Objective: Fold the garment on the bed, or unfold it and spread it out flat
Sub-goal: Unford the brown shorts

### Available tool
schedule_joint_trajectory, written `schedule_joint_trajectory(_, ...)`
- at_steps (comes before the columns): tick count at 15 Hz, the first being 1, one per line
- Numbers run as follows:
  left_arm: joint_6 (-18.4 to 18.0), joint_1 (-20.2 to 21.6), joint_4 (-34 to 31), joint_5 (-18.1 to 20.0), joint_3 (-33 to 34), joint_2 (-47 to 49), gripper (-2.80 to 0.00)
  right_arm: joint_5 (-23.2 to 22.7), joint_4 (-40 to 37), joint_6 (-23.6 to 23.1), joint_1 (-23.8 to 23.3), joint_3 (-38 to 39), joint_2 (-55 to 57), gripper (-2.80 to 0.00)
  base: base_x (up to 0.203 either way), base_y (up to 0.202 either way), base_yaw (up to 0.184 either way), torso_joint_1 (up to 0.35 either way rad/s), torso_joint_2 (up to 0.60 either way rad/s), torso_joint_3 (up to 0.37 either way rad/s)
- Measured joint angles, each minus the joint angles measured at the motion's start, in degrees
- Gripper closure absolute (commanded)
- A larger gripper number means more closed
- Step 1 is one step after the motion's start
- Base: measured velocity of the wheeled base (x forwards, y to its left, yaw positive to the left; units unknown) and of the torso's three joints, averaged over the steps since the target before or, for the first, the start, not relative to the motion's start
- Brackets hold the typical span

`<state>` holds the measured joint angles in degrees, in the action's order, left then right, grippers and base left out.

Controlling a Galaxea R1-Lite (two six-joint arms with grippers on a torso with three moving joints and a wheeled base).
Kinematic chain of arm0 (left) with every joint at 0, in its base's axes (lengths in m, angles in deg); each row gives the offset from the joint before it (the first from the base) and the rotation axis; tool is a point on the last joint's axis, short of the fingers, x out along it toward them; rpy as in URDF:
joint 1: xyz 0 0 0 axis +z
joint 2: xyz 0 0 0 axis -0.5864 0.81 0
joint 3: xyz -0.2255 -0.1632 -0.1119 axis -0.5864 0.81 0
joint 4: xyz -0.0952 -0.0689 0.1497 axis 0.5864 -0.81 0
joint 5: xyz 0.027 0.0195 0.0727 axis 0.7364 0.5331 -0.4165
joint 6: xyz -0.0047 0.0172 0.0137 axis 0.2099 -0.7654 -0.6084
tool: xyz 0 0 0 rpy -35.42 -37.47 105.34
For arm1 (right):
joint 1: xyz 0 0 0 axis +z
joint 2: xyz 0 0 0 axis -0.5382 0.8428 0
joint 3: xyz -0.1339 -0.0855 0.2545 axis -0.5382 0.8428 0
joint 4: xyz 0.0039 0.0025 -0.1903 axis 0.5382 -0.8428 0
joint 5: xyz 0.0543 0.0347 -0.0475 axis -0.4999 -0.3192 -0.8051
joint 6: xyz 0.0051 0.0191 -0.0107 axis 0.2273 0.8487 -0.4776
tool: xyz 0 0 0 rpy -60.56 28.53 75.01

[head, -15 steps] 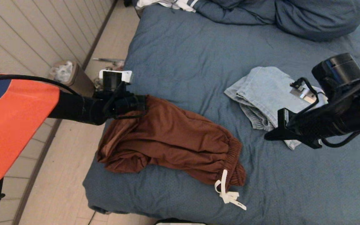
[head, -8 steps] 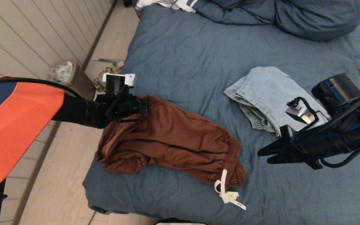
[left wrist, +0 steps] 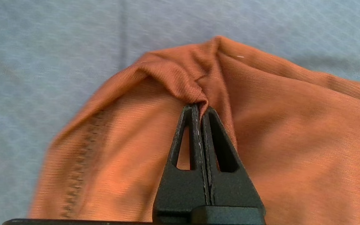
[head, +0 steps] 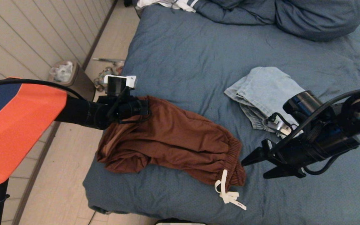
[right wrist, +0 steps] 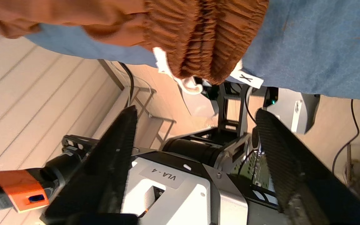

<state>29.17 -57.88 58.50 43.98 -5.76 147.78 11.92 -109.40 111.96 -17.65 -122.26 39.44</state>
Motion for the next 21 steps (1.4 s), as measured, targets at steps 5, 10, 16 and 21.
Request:
schedule_joint_trajectory(5,-0.02,-0.14,0.07,-0.04,0.0,0.39,0.0,-0.06,2.52,0.06,0.02,-0.25,3.97,-2.8,0.0,0.0,0.0,0.0,0.0,0.0)
schedule_joint_trajectory(10,0.2,-0.48,0.13,-0.07,0.05,0.8,0.0,0.74,11.89,0.74,-0.14,-1.83,7.88,-2.8,0.0,0.0,0.0,0.0,0.0,0.0)
schedule_joint_trajectory(16,0.02,-0.92,0.13,-0.07,0.36,0.85,0.0,4.49,18.78,0.8,0.18,-5.35,12.29,0.0,0.0,0.0,0.0,0.0,0.0,0.0)
schedule_joint_trajectory(21,-0.04,-1.36,1.25,-0.17,0.61,0.89,0.0,6.1,20.63,0.86,0.8,-6.89,13.31,0.0,0.0,0.0,0.0,0.0,0.0,0.0)
